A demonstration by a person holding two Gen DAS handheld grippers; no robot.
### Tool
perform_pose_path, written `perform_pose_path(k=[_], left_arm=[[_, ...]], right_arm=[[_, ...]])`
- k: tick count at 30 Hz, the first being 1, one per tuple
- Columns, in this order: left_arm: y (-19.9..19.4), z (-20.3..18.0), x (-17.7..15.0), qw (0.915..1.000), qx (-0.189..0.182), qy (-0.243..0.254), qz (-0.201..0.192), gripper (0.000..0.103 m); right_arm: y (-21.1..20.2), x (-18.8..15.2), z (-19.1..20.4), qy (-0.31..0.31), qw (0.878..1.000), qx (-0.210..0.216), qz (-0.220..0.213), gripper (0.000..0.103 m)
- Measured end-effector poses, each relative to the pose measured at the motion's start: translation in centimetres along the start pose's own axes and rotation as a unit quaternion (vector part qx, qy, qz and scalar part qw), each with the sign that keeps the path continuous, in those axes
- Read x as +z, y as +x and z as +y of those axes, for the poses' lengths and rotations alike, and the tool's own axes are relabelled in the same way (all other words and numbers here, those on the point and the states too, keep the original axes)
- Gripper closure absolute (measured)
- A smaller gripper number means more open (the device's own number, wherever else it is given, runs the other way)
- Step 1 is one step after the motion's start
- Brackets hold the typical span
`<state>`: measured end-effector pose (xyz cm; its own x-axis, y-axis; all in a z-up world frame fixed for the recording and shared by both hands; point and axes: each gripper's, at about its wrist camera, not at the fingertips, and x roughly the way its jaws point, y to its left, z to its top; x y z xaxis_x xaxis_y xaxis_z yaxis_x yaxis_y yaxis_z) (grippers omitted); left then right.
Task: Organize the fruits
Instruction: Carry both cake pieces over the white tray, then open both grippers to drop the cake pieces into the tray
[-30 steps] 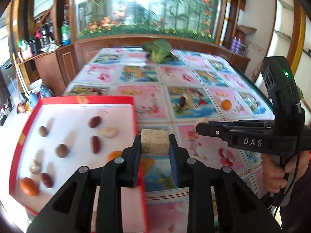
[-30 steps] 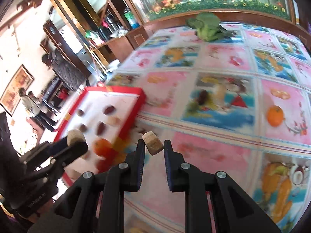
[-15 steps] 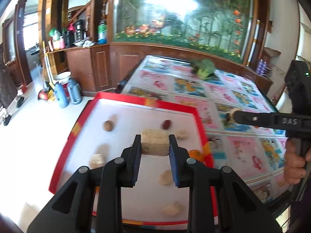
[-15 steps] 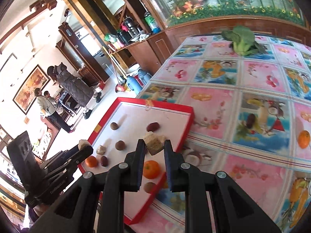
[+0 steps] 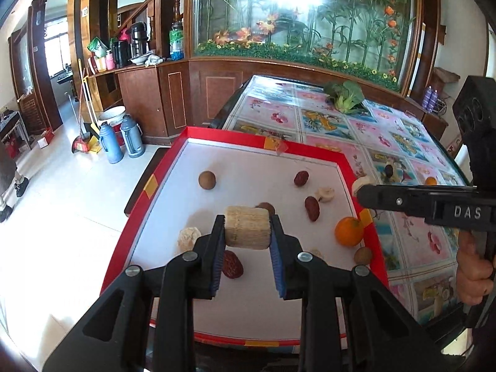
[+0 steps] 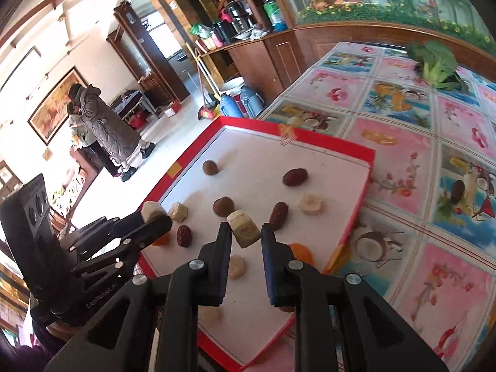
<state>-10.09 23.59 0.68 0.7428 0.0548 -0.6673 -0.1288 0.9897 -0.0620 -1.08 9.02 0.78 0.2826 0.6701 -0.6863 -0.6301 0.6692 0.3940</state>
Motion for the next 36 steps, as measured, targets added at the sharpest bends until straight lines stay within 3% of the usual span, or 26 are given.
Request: perform_pose_path(k=[15,36], left_arm=[[1.3,-0.8,-1.1,0.9968,0.073,0.033,0.002,0.074],[2.9,0.1,-1.7,0.9953,0.090,0.028,0.026,0.074]], right_arm=[[3.2,-0.6,1.0,-0.023,0.999,-0.034,0.016,0.085],[5.4,-1.5,1.5,-0.050,0.996,-0.062,0.030,0.085]])
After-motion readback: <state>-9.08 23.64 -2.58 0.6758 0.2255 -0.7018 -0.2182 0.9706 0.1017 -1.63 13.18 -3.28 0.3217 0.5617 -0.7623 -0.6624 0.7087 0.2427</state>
